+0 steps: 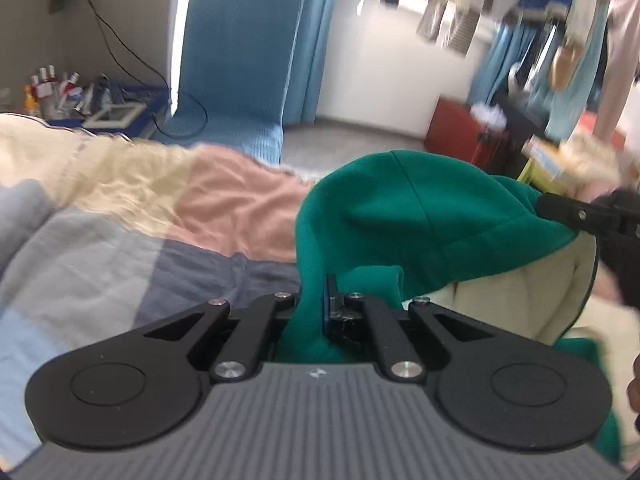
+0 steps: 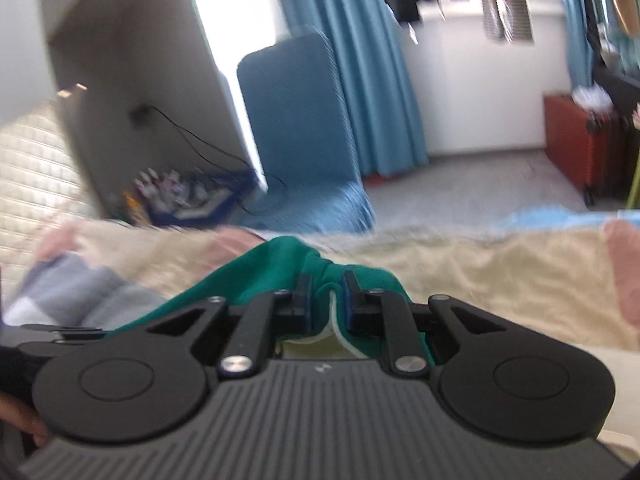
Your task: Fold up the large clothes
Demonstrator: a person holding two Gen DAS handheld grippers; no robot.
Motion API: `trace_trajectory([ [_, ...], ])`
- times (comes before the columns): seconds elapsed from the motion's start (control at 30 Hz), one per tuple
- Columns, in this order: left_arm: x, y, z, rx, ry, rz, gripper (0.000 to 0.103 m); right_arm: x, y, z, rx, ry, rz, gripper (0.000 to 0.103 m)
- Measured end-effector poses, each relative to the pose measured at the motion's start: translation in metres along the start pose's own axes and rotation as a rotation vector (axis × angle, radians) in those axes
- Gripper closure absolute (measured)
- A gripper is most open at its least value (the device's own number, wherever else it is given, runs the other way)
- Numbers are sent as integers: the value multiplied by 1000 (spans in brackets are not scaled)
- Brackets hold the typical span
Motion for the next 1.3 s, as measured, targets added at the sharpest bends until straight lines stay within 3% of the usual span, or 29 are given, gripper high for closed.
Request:
trace_trajectory([
  [0.1, 56, -6, 20, -1, -34, 6, 98, 58, 26, 6, 33, -58, -37, 86],
  [0.23, 132, -16, 62, 1, -84, 25, 98, 140, 56, 40, 75, -145, -84, 86],
  [0.5, 248, -52, 194, -1, -126, 94, 99, 275, 97, 134, 156, -219, -94, 86],
  [0.63, 265, -62, 269, 16, -91, 104, 99, 304, 102, 188, 165, -186, -80, 86],
  [0.77, 253, -68, 330, 35, -29, 86, 98, 307, 106, 248, 182, -82, -18, 85],
  [0.93, 228, -59, 370, 93, 61, 88, 98, 286, 107, 300, 169, 51, 34, 83],
  [1.03, 229, -51, 376, 118, 58, 123, 97, 276, 101, 311, 118, 90, 26, 82],
  [1.13, 237, -40, 376, 141, 60, 154, 73, 277, 95, 314, 72, 96, 18, 82],
  [1.17, 244, -38, 376, 144, 50, 163, 58, 280, 94, 314, 67, 87, 11, 81],
  [1.2, 250, -35, 373, 145, 31, 174, 51, 283, 93, 311, 58, 75, 0, 81],
  [1.23, 257, -33, 371, 143, 7, 187, 49, 286, 93, 313, 46, 64, -10, 80],
  [1.3, 272, -33, 367, 133, -32, 213, 45, 294, 92, 310, 21, 34, -37, 63],
])
Point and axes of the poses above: each gripper's, at about its wrist camera, not at the fingertips, and x roughly against the way its jaws point, y to its left, z to its underside, the point moved 6 cm from there along -x, roughly the way its jaws point, and after that the axes turned 10 degrees about y, right-handed, at the moved point
